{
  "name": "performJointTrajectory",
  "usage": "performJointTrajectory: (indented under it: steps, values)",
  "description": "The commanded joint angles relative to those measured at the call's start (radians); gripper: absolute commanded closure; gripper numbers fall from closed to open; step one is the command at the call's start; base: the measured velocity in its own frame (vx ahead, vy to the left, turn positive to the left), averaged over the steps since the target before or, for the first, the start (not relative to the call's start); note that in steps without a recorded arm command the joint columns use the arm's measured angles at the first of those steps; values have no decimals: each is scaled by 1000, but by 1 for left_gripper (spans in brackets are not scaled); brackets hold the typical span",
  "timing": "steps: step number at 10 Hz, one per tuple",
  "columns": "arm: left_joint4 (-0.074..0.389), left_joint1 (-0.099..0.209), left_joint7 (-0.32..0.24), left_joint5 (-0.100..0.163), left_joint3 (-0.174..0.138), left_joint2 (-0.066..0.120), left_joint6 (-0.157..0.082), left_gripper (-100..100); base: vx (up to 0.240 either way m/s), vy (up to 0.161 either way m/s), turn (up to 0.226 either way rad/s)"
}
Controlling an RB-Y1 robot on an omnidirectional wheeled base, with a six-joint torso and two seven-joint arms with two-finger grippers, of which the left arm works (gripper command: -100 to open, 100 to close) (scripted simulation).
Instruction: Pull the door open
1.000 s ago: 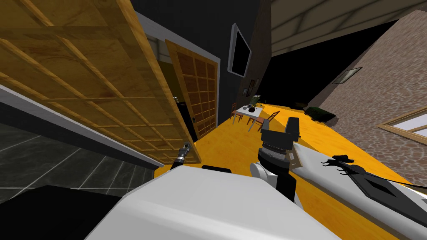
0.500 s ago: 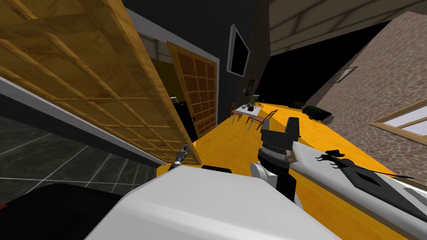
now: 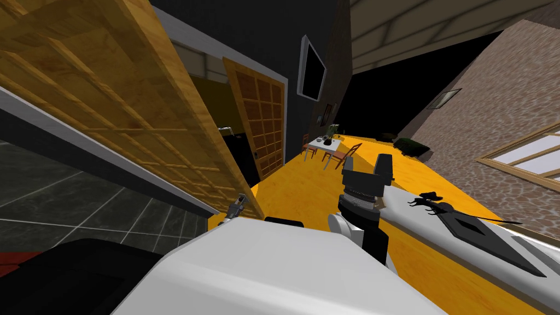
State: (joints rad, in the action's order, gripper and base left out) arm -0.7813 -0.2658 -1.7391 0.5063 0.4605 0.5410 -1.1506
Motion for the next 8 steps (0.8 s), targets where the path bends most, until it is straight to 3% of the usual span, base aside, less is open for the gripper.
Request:
performJointTrajectory:
  steps: [1,2,4,8]
  values:
    - [-11,-24,-17,-8,17,19,-31,100,-71,38,-14]
    - [7,-10,-13,-7,12,8,-23,100,-37,16,0]
    - [39,-33,-24,-32,40,13,-93,100,-30,-5,21]
    - [82,-59,-37,-63,74,20,-181,100,-34,9,28]
